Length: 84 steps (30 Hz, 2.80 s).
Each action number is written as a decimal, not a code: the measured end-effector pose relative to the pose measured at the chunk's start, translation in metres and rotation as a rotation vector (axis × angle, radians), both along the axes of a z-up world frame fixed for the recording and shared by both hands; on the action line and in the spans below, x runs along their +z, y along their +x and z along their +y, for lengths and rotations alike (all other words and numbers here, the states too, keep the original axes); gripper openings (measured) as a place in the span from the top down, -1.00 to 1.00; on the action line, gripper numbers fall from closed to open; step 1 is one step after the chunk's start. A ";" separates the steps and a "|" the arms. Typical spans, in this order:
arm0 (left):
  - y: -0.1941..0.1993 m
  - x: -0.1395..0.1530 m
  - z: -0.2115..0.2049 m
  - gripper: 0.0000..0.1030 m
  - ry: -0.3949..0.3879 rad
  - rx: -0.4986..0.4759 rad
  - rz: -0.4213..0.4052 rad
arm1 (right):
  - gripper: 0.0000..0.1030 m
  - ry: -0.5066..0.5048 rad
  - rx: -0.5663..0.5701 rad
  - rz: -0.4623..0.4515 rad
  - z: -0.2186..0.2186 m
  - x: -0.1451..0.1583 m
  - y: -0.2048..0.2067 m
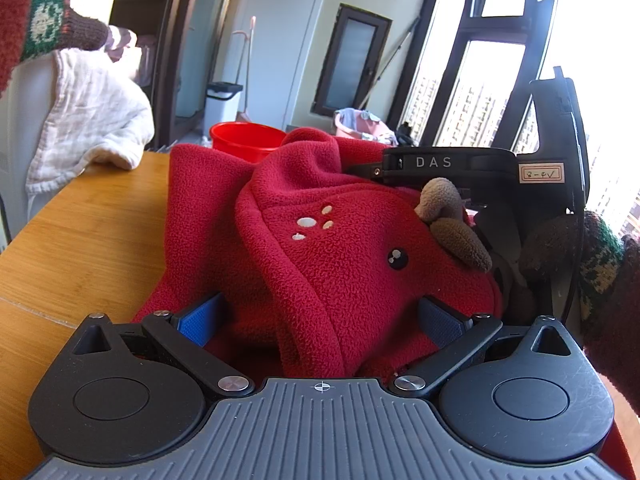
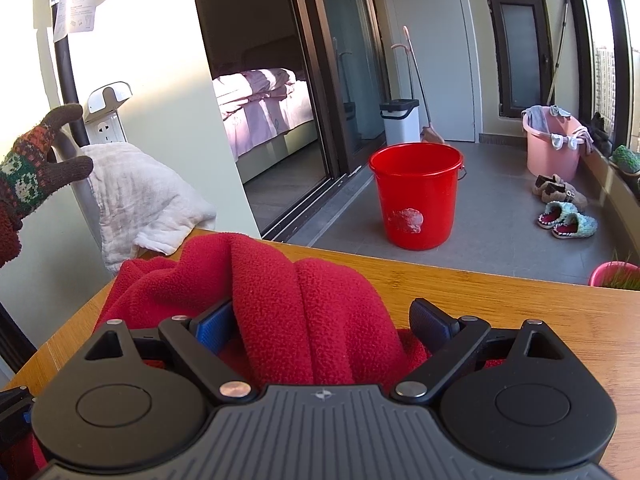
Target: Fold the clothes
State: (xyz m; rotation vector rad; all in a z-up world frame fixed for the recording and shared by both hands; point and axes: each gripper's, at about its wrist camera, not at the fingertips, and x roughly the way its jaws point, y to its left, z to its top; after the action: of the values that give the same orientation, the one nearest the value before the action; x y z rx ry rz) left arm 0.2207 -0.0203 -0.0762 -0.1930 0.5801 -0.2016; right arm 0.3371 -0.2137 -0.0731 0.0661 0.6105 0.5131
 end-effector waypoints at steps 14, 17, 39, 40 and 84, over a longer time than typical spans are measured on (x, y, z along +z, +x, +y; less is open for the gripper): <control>-0.001 0.000 0.000 -1.00 0.000 -0.001 -0.001 | -0.79 0.016 0.000 -0.002 -0.003 -0.002 0.001; -0.001 -0.001 0.001 -1.00 0.000 -0.001 -0.001 | -0.79 0.023 0.003 0.003 -0.004 -0.002 0.002; -0.005 0.000 0.003 -1.00 -0.002 -0.001 -0.001 | -0.80 0.079 0.004 0.018 -0.013 -0.006 0.003; -0.005 -0.001 0.003 -1.00 -0.003 -0.001 -0.001 | -0.80 0.082 -0.002 0.018 -0.014 -0.006 0.002; -0.003 0.003 -0.008 -1.00 -0.012 -0.003 0.003 | -0.92 -0.048 -0.111 -0.069 0.001 -0.003 -0.015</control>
State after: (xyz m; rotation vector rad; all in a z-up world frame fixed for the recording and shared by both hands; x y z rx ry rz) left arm 0.2172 -0.0280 -0.0736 -0.2038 0.5825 -0.2080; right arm 0.3222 -0.2128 -0.0763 0.0364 0.5479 0.3911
